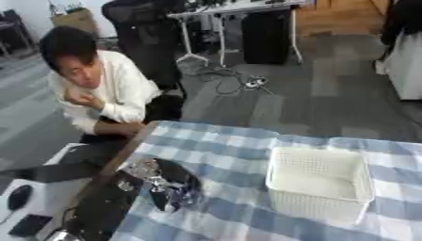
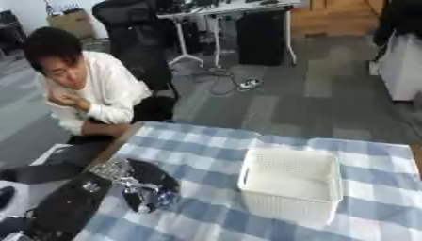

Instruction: Pick up objects on the table and place them in the box.

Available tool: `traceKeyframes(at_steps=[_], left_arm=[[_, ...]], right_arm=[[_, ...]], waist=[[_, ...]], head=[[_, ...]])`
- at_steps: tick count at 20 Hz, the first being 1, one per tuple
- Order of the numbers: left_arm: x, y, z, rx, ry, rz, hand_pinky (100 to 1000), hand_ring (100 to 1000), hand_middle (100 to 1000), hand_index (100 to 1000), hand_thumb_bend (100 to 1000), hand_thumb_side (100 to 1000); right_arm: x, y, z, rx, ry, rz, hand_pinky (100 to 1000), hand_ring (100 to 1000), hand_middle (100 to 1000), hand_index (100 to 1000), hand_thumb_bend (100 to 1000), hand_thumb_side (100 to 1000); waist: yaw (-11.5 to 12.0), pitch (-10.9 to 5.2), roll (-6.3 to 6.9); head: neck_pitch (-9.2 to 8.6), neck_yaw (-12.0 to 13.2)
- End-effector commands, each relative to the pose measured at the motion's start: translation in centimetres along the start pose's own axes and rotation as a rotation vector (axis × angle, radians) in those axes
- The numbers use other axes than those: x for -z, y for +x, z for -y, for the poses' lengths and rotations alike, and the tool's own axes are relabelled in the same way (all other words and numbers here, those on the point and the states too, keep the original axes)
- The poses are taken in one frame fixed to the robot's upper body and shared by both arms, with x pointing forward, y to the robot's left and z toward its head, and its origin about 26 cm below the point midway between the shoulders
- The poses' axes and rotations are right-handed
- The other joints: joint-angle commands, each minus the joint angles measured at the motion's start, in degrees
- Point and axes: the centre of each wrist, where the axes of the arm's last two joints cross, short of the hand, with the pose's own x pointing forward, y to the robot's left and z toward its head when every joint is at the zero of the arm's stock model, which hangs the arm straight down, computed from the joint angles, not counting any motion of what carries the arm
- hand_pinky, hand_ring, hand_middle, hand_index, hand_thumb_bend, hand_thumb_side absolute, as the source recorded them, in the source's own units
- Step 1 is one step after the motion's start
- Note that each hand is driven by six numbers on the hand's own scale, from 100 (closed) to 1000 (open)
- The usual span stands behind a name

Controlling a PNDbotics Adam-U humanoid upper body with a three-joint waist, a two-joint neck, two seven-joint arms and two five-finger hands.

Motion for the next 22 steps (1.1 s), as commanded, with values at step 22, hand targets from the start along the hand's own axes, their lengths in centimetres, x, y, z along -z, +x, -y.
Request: traceKeyframes(at_steps=[22], left_arm=[[-2.0,-2.2,-13.1,0.008,0.524,-0.049,100,100,100,187,100,350]], right_arm=[[0.5,0.4,0.3,-0.002,0.007,0.032,534,534,589,654,243,1000]], waist=[[0.23,-1.3,0.63]], head=[[-0.5,0.12]])
